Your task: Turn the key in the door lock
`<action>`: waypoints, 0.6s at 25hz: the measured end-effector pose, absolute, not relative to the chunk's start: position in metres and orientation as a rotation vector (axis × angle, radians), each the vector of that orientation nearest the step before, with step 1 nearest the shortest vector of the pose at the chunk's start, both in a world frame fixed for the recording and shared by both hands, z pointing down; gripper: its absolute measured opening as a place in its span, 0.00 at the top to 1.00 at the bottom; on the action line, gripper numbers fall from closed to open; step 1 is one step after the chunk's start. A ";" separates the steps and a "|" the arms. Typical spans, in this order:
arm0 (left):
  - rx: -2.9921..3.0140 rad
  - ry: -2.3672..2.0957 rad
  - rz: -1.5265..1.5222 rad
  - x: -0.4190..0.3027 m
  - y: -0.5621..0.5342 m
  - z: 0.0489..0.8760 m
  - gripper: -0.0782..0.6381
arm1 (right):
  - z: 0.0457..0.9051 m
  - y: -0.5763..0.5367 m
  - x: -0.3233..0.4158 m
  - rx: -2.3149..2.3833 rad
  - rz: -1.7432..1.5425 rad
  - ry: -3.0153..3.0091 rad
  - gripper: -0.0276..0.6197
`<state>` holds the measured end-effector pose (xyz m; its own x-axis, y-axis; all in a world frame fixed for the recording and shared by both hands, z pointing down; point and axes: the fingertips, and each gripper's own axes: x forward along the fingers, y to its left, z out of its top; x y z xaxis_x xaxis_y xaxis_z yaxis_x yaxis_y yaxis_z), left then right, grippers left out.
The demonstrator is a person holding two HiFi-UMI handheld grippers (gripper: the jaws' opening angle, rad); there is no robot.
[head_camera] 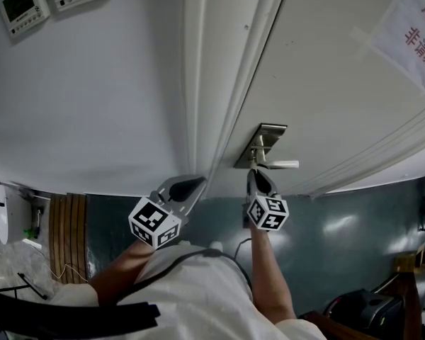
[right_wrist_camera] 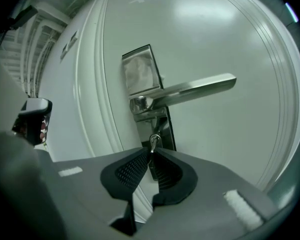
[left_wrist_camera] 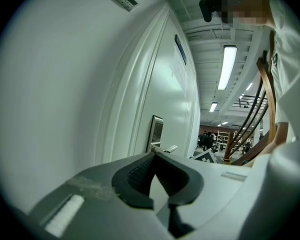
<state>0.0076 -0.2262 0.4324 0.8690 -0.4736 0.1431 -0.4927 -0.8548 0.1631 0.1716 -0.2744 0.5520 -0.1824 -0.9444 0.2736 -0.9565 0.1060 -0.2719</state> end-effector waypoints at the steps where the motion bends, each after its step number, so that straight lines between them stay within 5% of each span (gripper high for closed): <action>1: 2.849 -0.738 0.145 0.007 -0.226 0.432 0.88 | 0.552 -0.274 0.172 1.990 0.595 -2.300 0.90; 15: 2.864 -0.699 0.136 -0.004 -0.222 0.431 0.88 | 0.552 -0.274 0.171 1.931 0.359 -2.143 0.90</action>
<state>-0.0044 -0.2217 0.4306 0.8846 -0.4470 0.1332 -0.4643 -0.8708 0.1615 0.1707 -0.2742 0.5519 -0.1021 -0.9373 0.3331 -0.9947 0.0995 -0.0250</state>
